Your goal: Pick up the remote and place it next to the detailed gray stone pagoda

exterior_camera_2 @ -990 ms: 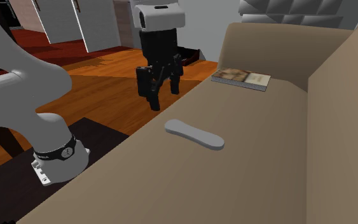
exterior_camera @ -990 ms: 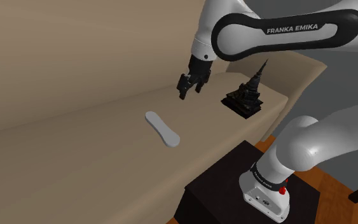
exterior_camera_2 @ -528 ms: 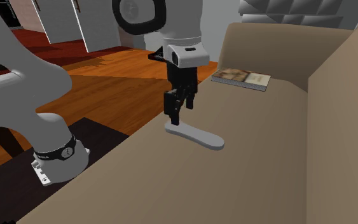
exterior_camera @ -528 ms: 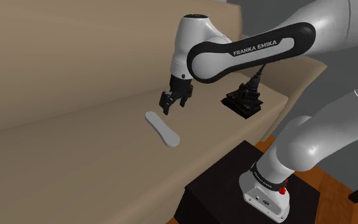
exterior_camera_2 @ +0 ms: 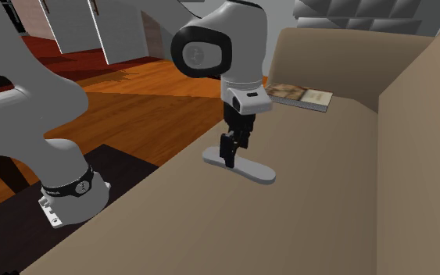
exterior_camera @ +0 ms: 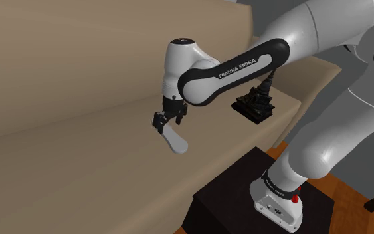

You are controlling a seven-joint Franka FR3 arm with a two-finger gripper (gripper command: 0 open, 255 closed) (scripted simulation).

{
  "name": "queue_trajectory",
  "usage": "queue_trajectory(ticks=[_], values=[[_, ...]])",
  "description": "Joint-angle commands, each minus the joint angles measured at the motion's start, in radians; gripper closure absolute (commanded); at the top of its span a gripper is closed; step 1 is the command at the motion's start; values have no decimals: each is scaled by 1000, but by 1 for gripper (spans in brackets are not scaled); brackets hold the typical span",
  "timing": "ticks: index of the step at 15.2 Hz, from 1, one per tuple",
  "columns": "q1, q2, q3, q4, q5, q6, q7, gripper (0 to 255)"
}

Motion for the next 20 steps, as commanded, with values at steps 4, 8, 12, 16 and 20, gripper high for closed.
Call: queue_trajectory(ticks=[4, 8, 12, 16, 20], values=[[-1, 50, 6, -20, -28, 65, 23, 0], [-1, 50, 6, -20, -28, 65, 23, 0], [-1, 50, 6, -20, -28, 65, 23, 0], [-1, 50, 6, -20, -28, 65, 23, 255], [-1, 50, 6, -20, -28, 65, 23, 255]])
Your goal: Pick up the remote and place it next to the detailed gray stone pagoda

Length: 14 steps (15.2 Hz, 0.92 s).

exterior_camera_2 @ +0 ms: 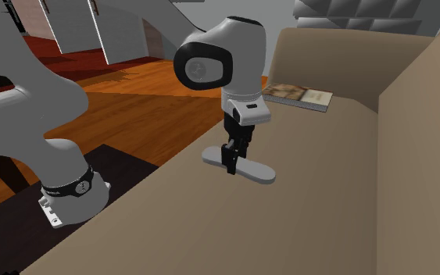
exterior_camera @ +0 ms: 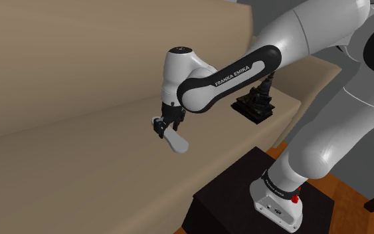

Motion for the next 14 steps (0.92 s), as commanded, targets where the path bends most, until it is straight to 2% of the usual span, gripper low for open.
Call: queue_trajectory(ticks=[1, 14], values=[[0, 0, 0, 0, 0, 0, 0, 255], [4, -106, -13, 73, 54, -169, -43, 255]])
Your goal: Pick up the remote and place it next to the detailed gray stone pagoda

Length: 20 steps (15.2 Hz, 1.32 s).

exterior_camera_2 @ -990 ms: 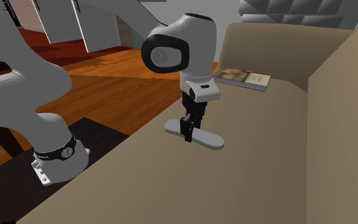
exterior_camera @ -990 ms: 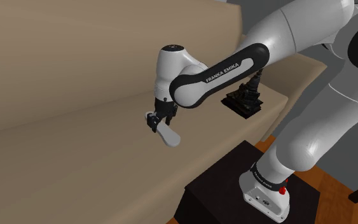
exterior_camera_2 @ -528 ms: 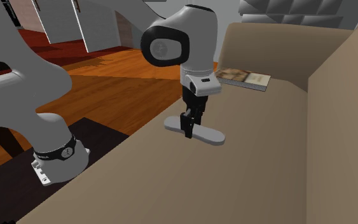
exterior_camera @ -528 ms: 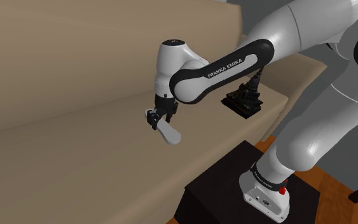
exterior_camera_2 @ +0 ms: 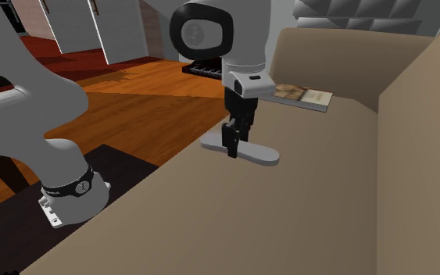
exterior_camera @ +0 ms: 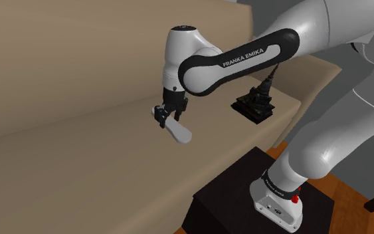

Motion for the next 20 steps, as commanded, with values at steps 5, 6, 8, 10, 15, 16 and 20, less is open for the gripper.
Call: queue_trajectory(ticks=[5, 6, 8, 10, 15, 16, 20], values=[[2, -43, -9, 46, 17, -87, -14, 255], [2, -49, -10, 55, 19, -100, -16, 255], [2, -60, -13, 72, 22, -128, -19, 255], [2, -70, -16, 91, 25, -156, -22, 255], [1, -90, -23, 140, 30, -225, -27, 255], [1, -94, -24, 151, 31, -238, -28, 255], [0, -104, -29, 195, 32, -293, -31, 255]])
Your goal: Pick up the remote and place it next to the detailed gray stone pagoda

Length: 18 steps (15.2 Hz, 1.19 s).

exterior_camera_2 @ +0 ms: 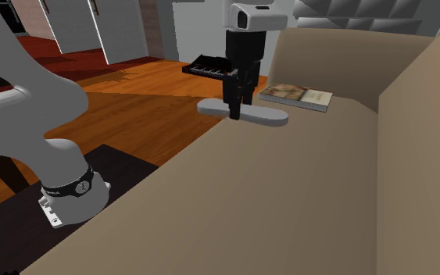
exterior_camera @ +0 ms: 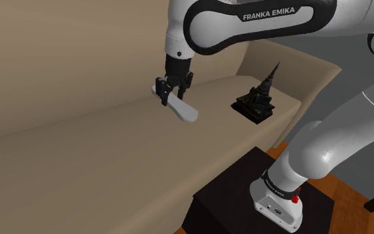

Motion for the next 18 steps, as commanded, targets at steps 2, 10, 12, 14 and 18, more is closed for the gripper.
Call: queue_trajectory(ticks=[2, 10, 12, 14, 18], values=[[-2, -11, -6, 31, 2, -41, -5, 255], [-5, -18, -14, 132, 0, -149, -6, 255], [-6, -17, -15, 160, -1, -176, -6, 255], [-7, -15, -16, 188, -2, -203, -5, 255], [-9, -9, -18, 248, -6, -256, -3, 255]])
